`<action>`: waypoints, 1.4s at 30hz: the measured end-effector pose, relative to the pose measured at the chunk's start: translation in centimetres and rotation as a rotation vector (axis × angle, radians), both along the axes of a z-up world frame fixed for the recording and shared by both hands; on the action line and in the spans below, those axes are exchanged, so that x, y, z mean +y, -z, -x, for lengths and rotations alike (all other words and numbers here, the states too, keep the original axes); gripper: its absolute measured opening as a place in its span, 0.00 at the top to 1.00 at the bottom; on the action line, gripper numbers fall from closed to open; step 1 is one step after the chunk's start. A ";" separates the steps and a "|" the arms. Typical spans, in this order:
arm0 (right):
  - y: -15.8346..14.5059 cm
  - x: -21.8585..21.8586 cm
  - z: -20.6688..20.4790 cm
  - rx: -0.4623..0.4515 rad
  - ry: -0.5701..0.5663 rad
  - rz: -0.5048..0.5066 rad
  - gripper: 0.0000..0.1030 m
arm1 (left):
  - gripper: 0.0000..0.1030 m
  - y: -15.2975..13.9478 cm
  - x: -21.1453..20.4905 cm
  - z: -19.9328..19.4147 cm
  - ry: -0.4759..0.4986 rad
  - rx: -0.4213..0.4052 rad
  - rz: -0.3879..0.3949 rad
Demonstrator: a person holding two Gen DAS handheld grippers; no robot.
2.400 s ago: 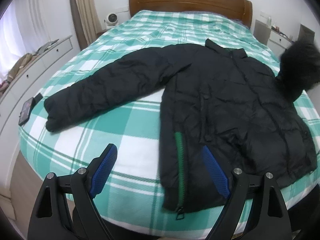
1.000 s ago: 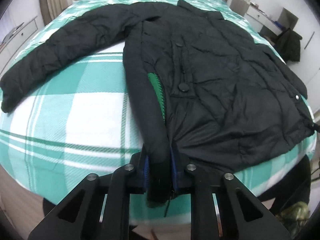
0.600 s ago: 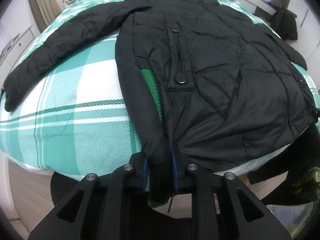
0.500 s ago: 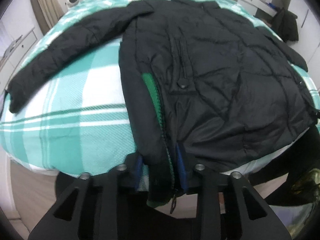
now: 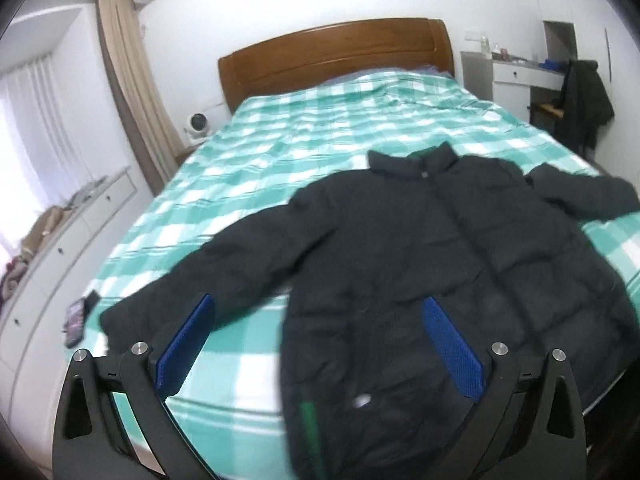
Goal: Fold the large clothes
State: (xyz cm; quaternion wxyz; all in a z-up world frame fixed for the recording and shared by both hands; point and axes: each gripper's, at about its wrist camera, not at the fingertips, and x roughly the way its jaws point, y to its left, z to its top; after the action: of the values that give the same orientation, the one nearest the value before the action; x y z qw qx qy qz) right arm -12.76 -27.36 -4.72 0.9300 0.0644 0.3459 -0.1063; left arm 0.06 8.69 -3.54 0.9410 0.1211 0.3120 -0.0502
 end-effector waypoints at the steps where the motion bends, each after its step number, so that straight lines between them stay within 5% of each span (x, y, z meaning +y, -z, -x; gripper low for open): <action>1: 0.1 -0.1 -0.2 -0.008 0.006 -0.015 0.15 | 0.00 0.2 -0.6 -0.4 0.008 0.016 0.004; 5: -0.9 0.7 -0.1 -0.115 0.028 -0.002 0.15 | 0.00 1.5 -2.2 -0.7 0.006 0.083 0.003; 9: -1.3 1.8 0.0 -0.130 0.027 0.027 0.15 | 0.00 2.3 -3.3 -1.1 0.004 0.145 0.068; 16: -1.9 2.6 0.3 -0.098 0.016 0.063 0.15 | 0.00 2.2 -3.6 0.0 -0.021 0.104 0.023; 27: -1.7 3.6 0.5 -0.089 0.018 0.045 0.15 | 0.00 3.0 -2.6 1.5 0.012 0.118 0.150; 36: -1.6 2.8 0.3 -0.087 0.035 0.072 0.15 | 0.00 3.7 -4.1 1.8 0.039 0.100 0.092; 42: 0.4 -1.1 -1.3 0.000 0.148 0.146 0.15 | 0.00 4.5 -5.4 0.0 0.022 0.124 0.062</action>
State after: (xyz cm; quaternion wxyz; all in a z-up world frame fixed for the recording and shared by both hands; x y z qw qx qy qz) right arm -11.50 -28.48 -5.13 0.9219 0.0221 0.3313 -0.1995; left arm 0.11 3.26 -8.01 0.9225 0.0921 0.3669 -0.0775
